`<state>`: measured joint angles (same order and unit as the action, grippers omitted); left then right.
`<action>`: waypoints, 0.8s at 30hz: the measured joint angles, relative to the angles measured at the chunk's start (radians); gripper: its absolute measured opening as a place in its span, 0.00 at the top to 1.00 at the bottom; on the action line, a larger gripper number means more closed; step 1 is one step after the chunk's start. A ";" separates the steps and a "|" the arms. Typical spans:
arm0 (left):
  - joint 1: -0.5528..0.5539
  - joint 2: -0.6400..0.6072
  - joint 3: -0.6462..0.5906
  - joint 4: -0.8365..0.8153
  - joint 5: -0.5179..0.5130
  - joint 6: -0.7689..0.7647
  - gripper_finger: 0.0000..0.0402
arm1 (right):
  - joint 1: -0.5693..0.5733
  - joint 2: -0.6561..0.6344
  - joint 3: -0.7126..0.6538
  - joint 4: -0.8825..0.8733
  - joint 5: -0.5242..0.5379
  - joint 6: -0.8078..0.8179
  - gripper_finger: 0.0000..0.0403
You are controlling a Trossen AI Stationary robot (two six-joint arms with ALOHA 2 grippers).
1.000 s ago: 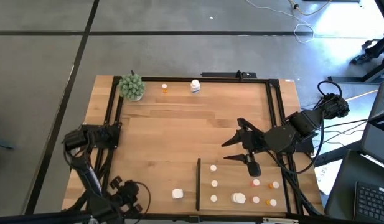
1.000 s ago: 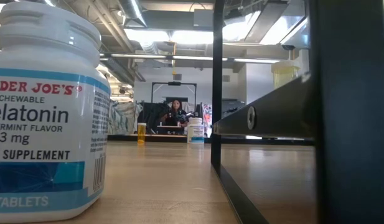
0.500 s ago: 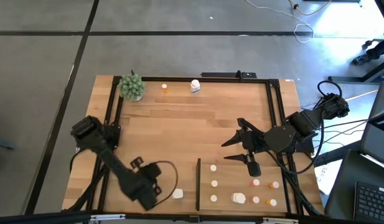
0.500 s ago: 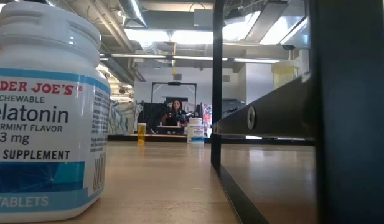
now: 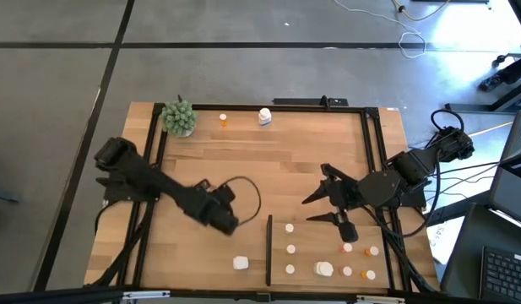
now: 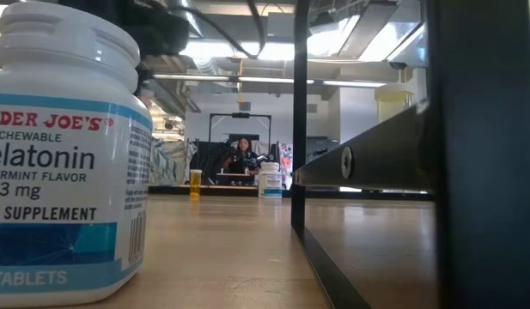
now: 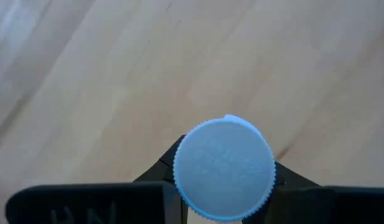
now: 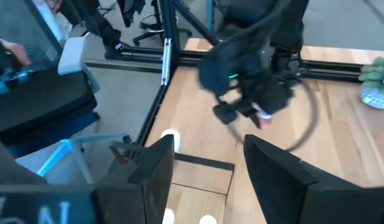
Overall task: Pick and place medicine bottles onto shelf by color
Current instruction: Put the pink pill bottle on the shelf aligned with the other pink pill bottles
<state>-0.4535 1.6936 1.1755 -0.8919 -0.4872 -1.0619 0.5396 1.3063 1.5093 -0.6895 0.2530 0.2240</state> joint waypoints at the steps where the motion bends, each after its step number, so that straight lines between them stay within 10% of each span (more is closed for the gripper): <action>1: 0.026 -0.024 -0.028 0.054 0.005 0.034 0.81 | 0.000 -0.001 0.000 -0.003 -0.012 -0.002 0.51; 15: 0.473 -0.046 -0.124 0.496 0.325 0.669 0.81 | 0.000 -0.040 0.000 -0.055 -0.038 -0.028 0.51; 24: 0.590 0.016 -0.119 0.590 0.389 0.784 0.81 | 0.000 -0.043 0.000 -0.059 -0.037 -0.052 0.51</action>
<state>0.1363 1.7099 1.0566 -0.3021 -0.0978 -0.2779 0.5396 1.2633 1.5093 -0.7481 0.2157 0.1717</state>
